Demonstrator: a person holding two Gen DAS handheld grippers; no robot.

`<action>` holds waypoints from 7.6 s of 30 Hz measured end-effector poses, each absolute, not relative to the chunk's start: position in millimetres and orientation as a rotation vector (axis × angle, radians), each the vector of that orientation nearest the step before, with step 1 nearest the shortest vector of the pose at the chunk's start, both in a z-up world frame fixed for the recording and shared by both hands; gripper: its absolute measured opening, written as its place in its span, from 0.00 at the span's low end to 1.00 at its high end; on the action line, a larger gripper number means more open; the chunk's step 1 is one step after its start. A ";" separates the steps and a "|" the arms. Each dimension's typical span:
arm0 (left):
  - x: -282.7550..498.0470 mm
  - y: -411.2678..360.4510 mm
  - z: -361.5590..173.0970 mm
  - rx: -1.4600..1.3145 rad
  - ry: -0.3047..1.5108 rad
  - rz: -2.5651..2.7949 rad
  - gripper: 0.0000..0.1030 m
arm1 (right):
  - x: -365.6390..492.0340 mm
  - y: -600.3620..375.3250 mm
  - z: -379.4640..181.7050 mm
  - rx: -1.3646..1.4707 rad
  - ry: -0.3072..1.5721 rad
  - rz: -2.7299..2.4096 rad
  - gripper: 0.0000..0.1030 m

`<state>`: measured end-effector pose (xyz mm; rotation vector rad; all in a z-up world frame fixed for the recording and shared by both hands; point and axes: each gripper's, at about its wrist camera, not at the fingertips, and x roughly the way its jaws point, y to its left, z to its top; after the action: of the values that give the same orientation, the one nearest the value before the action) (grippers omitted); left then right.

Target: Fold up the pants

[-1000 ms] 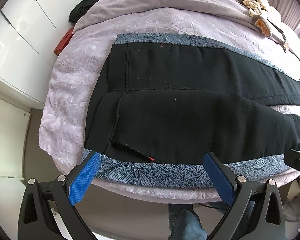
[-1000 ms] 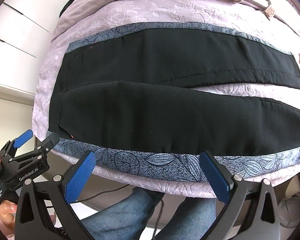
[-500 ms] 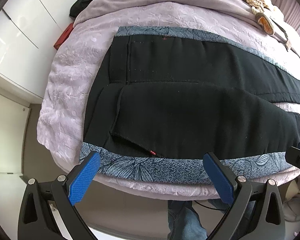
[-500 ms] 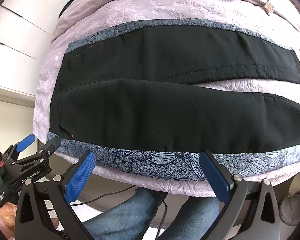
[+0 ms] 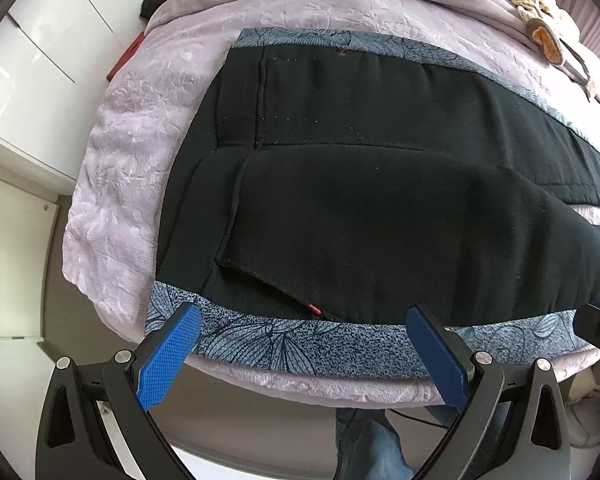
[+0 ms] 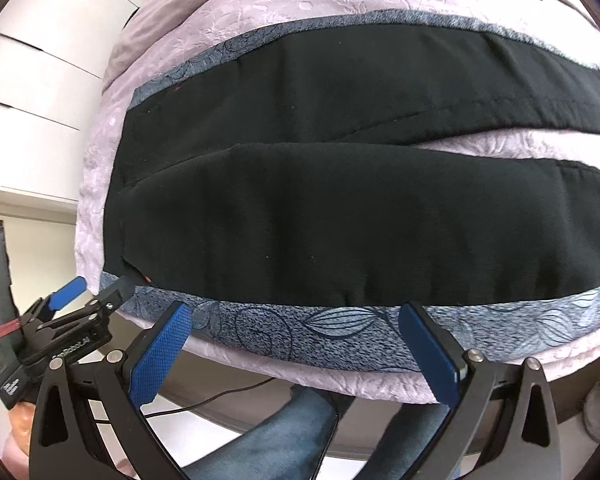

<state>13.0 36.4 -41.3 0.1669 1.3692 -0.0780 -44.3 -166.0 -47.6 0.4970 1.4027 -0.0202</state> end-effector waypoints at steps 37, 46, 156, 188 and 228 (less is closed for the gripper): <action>-15.9 110.9 -72.8 -0.366 1.471 -0.264 0.91 | -71.4 -173.0 -122.3 1.091 1.212 0.351 0.61; 1.3 110.9 -92.7 -0.639 1.453 -0.170 0.80 | -56.2 -175.9 -96.1 1.046 1.175 0.412 0.61; 154.6 -355.2 -110.0 0.321 1.275 -0.292 0.68 | -110.9 -723.4 -78.6 0.986 1.165 -0.330 0.18; 132.8 -268.2 -53.1 0.282 1.301 -0.092 0.77 | -56.2 -658.1 -37.7 0.582 1.234 -0.195 0.48; 180.1 -6.1 -105.1 0.248 1.389 -0.053 0.77 | -26.9 -318.7 -115.0 1.292 1.178 0.092 0.31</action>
<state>180.1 -6.1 -105.1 0.2484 1.3885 -0.0530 -26.9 -318.7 -115.0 1.2924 1.1784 0.0918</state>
